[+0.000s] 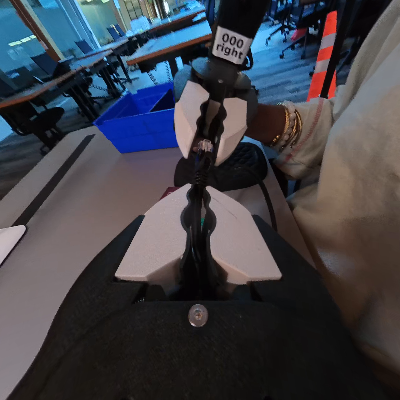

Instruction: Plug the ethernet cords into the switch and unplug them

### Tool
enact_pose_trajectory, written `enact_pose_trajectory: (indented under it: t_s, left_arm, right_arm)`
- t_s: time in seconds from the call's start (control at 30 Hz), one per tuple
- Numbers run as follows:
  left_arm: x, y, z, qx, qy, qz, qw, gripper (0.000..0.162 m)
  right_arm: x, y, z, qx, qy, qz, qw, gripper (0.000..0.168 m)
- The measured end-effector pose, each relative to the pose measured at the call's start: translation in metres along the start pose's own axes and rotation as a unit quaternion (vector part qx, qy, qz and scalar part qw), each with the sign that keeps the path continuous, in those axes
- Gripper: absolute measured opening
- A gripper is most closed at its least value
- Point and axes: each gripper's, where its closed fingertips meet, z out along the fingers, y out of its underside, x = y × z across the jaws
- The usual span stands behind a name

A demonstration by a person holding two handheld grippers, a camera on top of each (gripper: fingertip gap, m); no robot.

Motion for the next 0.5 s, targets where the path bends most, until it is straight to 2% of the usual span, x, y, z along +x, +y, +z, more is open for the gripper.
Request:
enact_pose_trajectory:
  t_s: [0.07, 0.17, 0.33, 0.43, 0.5]
  left_arm:
    - [0.004, -0.001, 0.000, -0.019, 0.011, 0.003, 1.000, 0.006]
    - [0.002, -0.007, -0.001, -0.014, 0.003, 0.007, 1.000, 0.006]
    - [-0.001, -0.020, -0.001, 0.062, -0.053, 0.074, 0.994, 0.020]
    - [0.002, -0.022, -0.001, 0.082, -0.044, 0.052, 0.994, 0.021]
    - [0.007, -0.019, 0.002, 0.082, -0.028, 0.036, 0.996, 0.021]
  right_arm:
    - [-0.006, 0.002, 0.004, -0.025, -0.022, -0.009, 0.999, 0.013]
    - [-0.005, -0.003, 0.003, -0.009, -0.023, 0.012, 1.000, 0.013]
    - [0.000, -0.008, 0.001, 0.105, -0.030, 0.175, 0.978, 0.012]
    - [-0.001, -0.006, 0.001, 0.158, -0.035, 0.235, 0.958, 0.012]
    - [-0.004, -0.008, 0.001, 0.185, -0.041, 0.240, 0.952, 0.012]
